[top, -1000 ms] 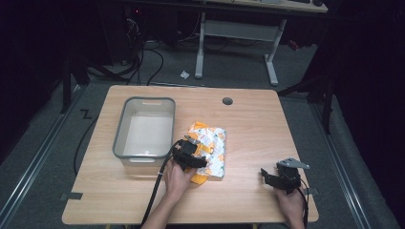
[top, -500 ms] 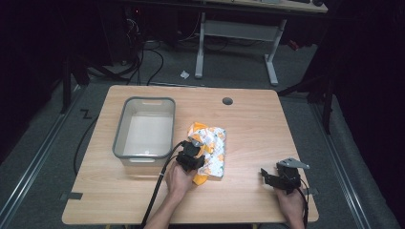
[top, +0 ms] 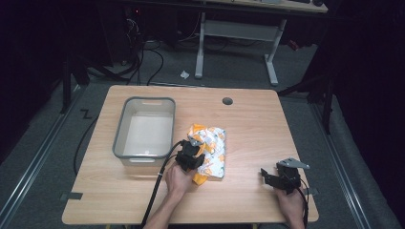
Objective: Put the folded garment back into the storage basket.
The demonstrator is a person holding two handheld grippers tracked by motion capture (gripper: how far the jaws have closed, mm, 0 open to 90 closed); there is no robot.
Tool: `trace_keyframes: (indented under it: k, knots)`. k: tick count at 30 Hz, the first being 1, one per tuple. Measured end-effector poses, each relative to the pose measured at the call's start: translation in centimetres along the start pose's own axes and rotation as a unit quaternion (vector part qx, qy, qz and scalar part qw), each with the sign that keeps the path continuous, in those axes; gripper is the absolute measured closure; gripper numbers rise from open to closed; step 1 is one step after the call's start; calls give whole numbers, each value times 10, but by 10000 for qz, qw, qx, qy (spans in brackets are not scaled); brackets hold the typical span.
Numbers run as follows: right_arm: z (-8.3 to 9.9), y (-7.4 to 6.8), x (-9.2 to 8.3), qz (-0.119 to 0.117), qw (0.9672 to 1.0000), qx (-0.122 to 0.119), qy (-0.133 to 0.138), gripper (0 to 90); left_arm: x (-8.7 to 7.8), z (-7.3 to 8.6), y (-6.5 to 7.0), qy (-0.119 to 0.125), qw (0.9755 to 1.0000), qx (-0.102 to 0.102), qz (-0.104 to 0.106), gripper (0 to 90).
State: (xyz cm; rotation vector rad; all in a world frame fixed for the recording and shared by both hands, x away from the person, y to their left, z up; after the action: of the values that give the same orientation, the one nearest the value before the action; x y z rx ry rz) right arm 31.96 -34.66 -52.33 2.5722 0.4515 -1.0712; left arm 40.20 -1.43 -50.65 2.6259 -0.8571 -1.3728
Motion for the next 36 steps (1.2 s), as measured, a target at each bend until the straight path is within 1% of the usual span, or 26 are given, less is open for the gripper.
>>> trace_keyframes:
  k: [2,3,4,5,7,11,12,16,17,18,24,25,26,27,31,36]
  knots:
    - [0,0,0,1,10000,0,0,286,-3,-1,1,14,10000,39,25,736]
    - [0,0,0,0,10000,1,0,287,-7,-2,2,46,9999,117,23,737]
    - [0,0,0,0,10000,1,0,287,-7,-2,2,46,9999,117,23,737]
    - [0,0,0,-1,10000,0,0,286,-11,-4,4,98,9998,151,54,737]
    - [0,0,0,0,10000,0,0,286,-14,-5,5,133,9997,170,63,737]
    - [0,0,0,-1,10000,0,-1,286,-26,-9,9,277,9991,289,115,739]
    - [0,0,0,-1,10000,0,-1,286,-26,-9,9,277,9991,289,115,739]
    - [0,0,0,-2,10000,-2,0,287,-36,-12,11,386,9985,359,171,739]
    - [0,0,0,-2,10000,0,-1,286,-41,-14,13,446,9980,401,186,739]
    - [0,0,0,-2,10000,0,-1,286,-41,-14,13,446,9980,401,186,739]
    - [0,0,0,-2,10000,-2,0,287,-54,-19,17,590,9967,502,247,739]
    - [0,0,0,-1,10000,-2,0,287,-58,-21,17,637,9962,536,245,739]
    - [0,0,0,-1,10000,-2,0,287,-58,-21,17,637,9962,536,245,739]
    - [0,0,0,-1,10000,-2,-1,287,-62,-22,18,643,9960,534,306,739]
    - [0,0,0,-1,10000,-3,0,287,-66,-24,18,678,9956,532,373,739]
    - [0,0,0,3,10000,-5,-2,287,-74,-28,17,754,9950,532,376,739]
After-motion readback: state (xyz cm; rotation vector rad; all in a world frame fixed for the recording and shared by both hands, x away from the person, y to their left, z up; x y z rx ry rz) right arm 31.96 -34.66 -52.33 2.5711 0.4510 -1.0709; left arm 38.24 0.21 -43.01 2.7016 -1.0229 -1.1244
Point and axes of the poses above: each handheld gripper's, and its own axes: x roughly forward along the jaws, z roughly out of its underside, y roughly to its right, the point moved 1 cm from there along x, roughly forward along the jaws, and after that the axes turned 13 degrees about -x, right-handed, at the moved point
